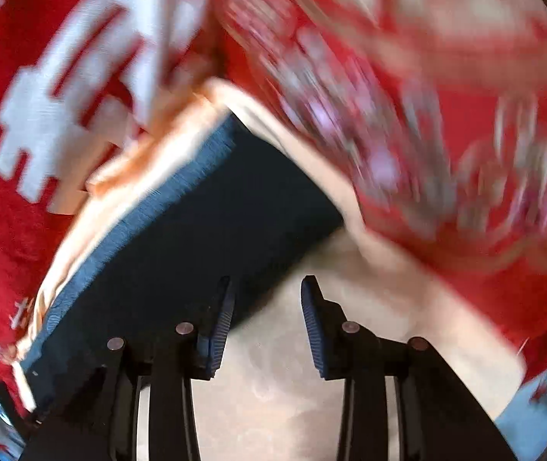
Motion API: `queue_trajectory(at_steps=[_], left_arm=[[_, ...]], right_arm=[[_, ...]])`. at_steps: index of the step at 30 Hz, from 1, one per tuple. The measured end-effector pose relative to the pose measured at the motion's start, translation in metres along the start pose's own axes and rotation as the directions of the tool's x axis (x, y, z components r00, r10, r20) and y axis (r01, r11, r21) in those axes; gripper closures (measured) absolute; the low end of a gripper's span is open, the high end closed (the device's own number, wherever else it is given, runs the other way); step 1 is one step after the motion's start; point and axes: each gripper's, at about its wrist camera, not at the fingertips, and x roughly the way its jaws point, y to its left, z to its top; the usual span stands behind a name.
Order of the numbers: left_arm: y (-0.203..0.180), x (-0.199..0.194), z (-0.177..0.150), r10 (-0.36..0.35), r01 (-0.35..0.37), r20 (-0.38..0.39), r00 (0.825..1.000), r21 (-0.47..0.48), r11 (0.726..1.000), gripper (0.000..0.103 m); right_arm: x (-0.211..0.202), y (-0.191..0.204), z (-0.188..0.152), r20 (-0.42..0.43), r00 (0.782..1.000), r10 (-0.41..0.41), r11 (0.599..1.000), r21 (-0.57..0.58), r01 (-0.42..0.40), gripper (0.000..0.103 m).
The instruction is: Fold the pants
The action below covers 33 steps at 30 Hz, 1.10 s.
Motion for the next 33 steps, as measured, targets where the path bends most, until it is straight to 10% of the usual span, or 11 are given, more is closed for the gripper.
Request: queue_trajectory(at_steps=[8,12,23,33], left_arm=[[-0.043,0.015,0.014,0.013,-0.013,0.003,1.000,0.035,0.999,0.008],[-0.047,0.012,0.011,0.013,-0.014,0.022,1.000,0.049,0.999,0.007],[-0.057,0.009,0.007,0.047,-0.048,0.008,0.999,0.059,0.997,0.005],[-0.063,-0.005,0.018,0.018,-0.019,0.004,1.000,0.042,0.999,0.005]], right_arm=[[0.079,0.045,0.033,-0.107,0.994,-0.014,0.986,-0.166,-0.004,0.065],[0.075,0.046,0.052,0.009,0.993,-0.115,0.970,-0.215,0.114,0.065],[0.017,-0.041,-0.041,-0.146,0.947,0.285,0.948,0.187,-0.256,0.062],[0.039,-0.051,-0.075,-0.117,0.909,0.401,0.883,0.313,-0.349,0.062]])
